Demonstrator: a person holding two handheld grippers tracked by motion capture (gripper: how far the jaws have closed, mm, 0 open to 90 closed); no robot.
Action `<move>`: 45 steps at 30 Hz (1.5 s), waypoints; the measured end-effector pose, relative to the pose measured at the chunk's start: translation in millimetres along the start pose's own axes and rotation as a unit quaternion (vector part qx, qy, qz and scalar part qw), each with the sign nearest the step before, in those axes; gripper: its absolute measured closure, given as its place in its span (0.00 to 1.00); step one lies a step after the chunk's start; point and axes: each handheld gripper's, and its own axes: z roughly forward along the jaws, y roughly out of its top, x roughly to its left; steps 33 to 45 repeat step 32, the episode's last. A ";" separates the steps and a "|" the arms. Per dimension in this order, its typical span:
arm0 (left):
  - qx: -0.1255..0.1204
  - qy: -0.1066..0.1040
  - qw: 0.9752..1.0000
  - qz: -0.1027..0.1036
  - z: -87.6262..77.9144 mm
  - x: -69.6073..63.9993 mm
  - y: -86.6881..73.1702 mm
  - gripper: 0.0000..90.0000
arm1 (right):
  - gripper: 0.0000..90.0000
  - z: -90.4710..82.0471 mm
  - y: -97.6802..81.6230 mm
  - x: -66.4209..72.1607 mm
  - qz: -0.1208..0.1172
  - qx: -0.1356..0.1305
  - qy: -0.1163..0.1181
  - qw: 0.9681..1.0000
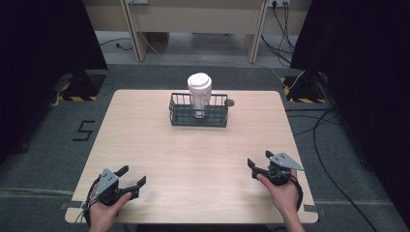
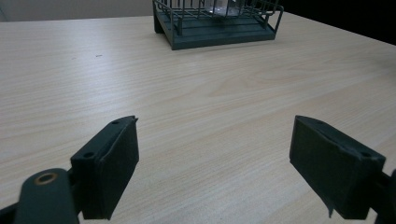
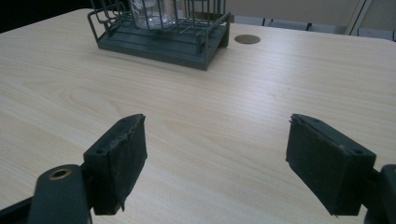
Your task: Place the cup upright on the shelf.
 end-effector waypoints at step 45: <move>0.000 0.000 1.000 0.003 0.2 0.0 0.4 0.17 | 0.23 -15.2 -24.6 -11.3 0.012 -0.010 -0.018 1.000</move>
